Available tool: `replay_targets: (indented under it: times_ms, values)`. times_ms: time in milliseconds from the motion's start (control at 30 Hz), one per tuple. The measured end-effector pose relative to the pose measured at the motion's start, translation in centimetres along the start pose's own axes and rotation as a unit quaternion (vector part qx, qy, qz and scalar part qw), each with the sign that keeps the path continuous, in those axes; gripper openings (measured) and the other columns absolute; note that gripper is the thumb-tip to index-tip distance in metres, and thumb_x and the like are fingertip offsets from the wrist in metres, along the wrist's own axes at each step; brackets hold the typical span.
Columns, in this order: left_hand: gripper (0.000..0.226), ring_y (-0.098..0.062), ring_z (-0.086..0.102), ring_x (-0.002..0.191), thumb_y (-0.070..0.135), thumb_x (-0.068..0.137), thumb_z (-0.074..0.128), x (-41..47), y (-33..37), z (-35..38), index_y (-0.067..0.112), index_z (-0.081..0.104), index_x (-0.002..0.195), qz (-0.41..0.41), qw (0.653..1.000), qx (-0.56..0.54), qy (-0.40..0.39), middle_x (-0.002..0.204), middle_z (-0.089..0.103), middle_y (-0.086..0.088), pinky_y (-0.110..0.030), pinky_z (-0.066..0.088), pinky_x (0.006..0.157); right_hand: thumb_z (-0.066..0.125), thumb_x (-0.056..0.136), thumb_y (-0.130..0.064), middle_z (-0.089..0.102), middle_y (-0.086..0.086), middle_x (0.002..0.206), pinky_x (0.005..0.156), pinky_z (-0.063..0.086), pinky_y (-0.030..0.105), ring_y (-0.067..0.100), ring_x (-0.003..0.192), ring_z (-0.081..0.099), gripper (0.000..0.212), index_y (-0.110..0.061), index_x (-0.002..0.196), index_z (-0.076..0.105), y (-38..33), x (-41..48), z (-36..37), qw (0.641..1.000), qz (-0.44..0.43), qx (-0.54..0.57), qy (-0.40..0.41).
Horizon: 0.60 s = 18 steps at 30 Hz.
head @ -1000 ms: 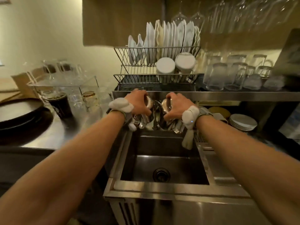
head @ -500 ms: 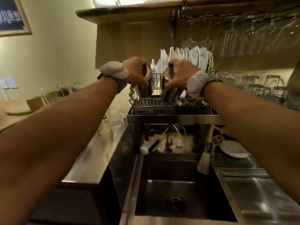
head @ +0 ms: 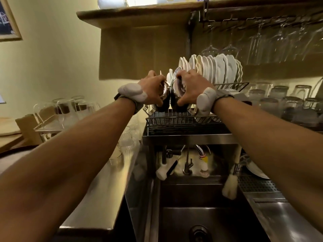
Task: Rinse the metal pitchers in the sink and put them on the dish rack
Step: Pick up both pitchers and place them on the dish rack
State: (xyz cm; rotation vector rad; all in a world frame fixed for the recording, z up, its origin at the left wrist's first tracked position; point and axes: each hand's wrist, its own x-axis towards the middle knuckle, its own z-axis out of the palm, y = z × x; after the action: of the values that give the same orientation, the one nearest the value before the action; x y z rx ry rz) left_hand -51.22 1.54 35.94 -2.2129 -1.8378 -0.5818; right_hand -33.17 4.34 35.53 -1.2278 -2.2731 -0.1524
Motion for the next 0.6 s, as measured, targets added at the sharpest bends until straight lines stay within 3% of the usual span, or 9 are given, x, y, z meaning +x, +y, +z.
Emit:
replay_targets:
  times_ms: [100, 200, 433, 600]
  values:
    - [0.098, -0.032, 0.054, 0.111, 0.024, 0.057, 0.088, 0.4, -0.5, 1.5, 0.014, 0.037, 0.140, -0.005, 1.000, 0.003, -0.013, 0.132, 0.040, -0.010, -0.043, 0.053, 0.095, 0.086, 0.056, -0.033, 0.042, 0.011, 0.129, 0.096, 0.048, 0.040, 0.031, 0.117, 0.049, 0.098, -0.019, 0.138, 0.036, 0.3, -0.1, 1.3, 1.000, 0.000, -0.012, -0.019]
    - [0.084, -0.030, 0.056, 0.104, 0.025, 0.055, 0.088, 0.7, -1.0, 2.7, 0.012, 0.048, 0.128, -0.001, 1.000, 0.001, -0.011, 0.126, 0.042, -0.009, -0.042, 0.054, 0.092, 0.088, 0.057, -0.031, 0.038, 0.013, 0.130, 0.097, 0.046, 0.040, 0.032, 0.119, 0.046, 0.097, -0.021, 0.139, 0.037, 0.7, -0.3, 2.4, 0.999, -0.005, -0.016, -0.035]
    - [0.086, -0.030, 0.054, 0.111, 0.023, 0.060, 0.084, 0.7, -1.8, 4.6, 0.012, 0.045, 0.136, 0.021, 1.000, -0.014, 0.014, 0.133, 0.043, -0.008, -0.040, 0.050, 0.095, 0.091, 0.053, -0.032, 0.038, 0.013, 0.133, 0.103, 0.041, 0.038, 0.032, 0.122, 0.047, 0.105, -0.018, 0.141, 0.035, 2.2, -0.2, 4.1, 0.999, -0.019, 0.019, -0.042]
    - [0.082, -0.027, 0.054, 0.117, 0.030, 0.065, 0.081, 0.7, -2.0, 5.6, 0.020, 0.044, 0.137, 0.015, 1.000, 0.006, 0.015, 0.140, 0.043, -0.002, -0.031, 0.046, 0.091, 0.089, 0.054, -0.040, 0.045, 0.008, 0.135, 0.101, 0.042, 0.037, 0.027, 0.121, 0.050, 0.097, -0.017, 0.135, 0.041, 2.9, -0.5, 4.7, 0.999, -0.018, 0.026, -0.026]
